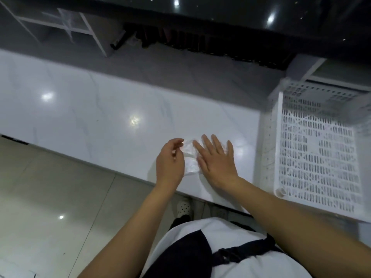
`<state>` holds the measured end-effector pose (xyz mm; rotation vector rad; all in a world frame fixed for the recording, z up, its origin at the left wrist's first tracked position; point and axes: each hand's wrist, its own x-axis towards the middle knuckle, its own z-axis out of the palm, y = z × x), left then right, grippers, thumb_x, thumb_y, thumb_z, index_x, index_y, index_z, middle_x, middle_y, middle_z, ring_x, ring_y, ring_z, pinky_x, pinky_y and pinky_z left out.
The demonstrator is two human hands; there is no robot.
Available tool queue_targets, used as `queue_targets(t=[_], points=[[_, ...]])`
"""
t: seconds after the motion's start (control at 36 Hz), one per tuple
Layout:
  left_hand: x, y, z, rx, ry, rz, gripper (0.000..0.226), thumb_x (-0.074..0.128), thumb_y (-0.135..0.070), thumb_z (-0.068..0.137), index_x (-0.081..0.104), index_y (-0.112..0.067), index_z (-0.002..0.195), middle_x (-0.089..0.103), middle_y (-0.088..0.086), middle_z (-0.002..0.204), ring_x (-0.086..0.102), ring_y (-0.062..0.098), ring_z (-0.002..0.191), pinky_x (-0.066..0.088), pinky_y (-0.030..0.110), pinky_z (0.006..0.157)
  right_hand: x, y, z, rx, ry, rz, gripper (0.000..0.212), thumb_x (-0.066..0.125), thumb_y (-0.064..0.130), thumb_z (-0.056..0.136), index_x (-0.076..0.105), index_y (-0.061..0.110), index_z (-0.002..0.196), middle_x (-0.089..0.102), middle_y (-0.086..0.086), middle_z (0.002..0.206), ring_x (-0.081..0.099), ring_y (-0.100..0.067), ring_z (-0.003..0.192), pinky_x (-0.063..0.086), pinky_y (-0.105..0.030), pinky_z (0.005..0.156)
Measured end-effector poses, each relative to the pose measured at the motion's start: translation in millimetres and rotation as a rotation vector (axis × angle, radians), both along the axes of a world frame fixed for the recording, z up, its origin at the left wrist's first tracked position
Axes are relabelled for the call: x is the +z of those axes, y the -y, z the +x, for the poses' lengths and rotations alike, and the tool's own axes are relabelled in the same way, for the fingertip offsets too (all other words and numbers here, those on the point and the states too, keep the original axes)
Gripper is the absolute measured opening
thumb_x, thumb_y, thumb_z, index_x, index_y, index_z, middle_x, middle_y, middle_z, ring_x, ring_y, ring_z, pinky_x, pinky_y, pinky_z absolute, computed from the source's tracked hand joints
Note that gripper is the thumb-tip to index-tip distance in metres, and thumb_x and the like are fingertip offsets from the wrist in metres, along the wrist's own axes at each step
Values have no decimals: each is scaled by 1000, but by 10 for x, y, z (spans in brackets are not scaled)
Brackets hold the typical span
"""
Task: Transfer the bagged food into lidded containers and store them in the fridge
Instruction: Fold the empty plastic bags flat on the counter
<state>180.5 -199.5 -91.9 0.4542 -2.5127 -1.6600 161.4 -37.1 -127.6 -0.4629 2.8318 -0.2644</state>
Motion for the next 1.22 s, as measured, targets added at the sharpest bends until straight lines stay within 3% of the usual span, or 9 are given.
queue_targets(t=[0.08, 0.17, 0.39, 0.58, 0.67, 0.81, 1.0, 1.11, 1.22], points=[[-191, 21, 11, -322, -4, -513, 48, 40, -16, 105, 38, -16, 153, 36, 7, 159, 27, 24, 149, 19, 34, 122, -38, 3, 25, -13, -27, 13, 55, 3, 48, 104, -3, 39, 158, -3, 6, 168, -11, -19, 154, -6, -54, 121], [-391, -4, 62, -450, 174, -810, 60, 21, -38, 108, 1, -21, 161, -3, 5, 169, -6, 24, 155, -4, 41, 126, -64, 4, 40, -27, -40, -20, 54, 6, 46, 105, -4, 37, 158, -5, 6, 168, -13, -15, 153, -7, -49, 123], [-478, -81, 51, -427, 234, -898, 66, 9, -52, 103, -13, -22, 159, -17, 6, 167, -19, 23, 153, -11, 46, 124, -11, -23, 89, -107, -61, -197, 54, 17, 39, 106, 13, 31, 159, 6, 0, 168, -6, -15, 154, -3, -41, 124], [-379, -30, 26, -510, 308, -817, 66, 10, -53, 104, -20, -26, 157, -27, 3, 164, -28, 21, 150, -18, 45, 122, 110, -10, 383, -19, -144, -248, 51, 25, 36, 104, 43, 20, 150, 31, -1, 162, 14, -18, 153, 5, -53, 122], [-284, 65, -45, -562, 316, -754, 65, 21, -49, 105, -11, -30, 159, -18, 3, 167, -21, 22, 153, -14, 46, 122, 209, 22, 456, 11, -174, -271, 49, 30, 32, 103, 51, 17, 144, 41, -2, 157, 23, -20, 151, 11, -57, 120], [-93, 284, -180, -417, 233, -742, 73, 54, -36, 95, 18, -32, 158, 26, 4, 163, 21, 30, 148, 12, 46, 122, 316, 101, 584, 54, -152, -268, 44, 44, 28, 100, 53, 16, 142, 46, -2, 153, 31, -20, 148, 14, -56, 121], [21, 544, -430, -529, 300, -694, 63, 72, -36, 81, 48, -27, 138, 54, 5, 127, 52, 28, 114, 46, 38, 93, 342, 235, 689, 63, -25, -138, 52, 39, 41, 101, 45, 18, 147, 36, -8, 158, 24, -27, 150, 10, -55, 121], [66, 554, -485, -534, 350, -757, 51, 76, -45, 73, 54, -25, 114, 61, -2, 102, 53, 23, 97, 42, 34, 76, 292, 252, 705, 67, 11, -46, 56, 30, 48, 101, 33, 28, 153, 26, -4, 163, 9, -26, 153, -1, -56, 121], [62, 556, -524, -587, 391, -737, 32, 78, -42, 75, 52, -22, 75, 57, -2, 82, 52, 25, 89, 36, 31, 65, 216, 271, 692, 69, 37, 2, 60, 22, 55, 98, 24, 35, 155, 18, 0, 166, 1, -23, 154, -6, -57, 119]])
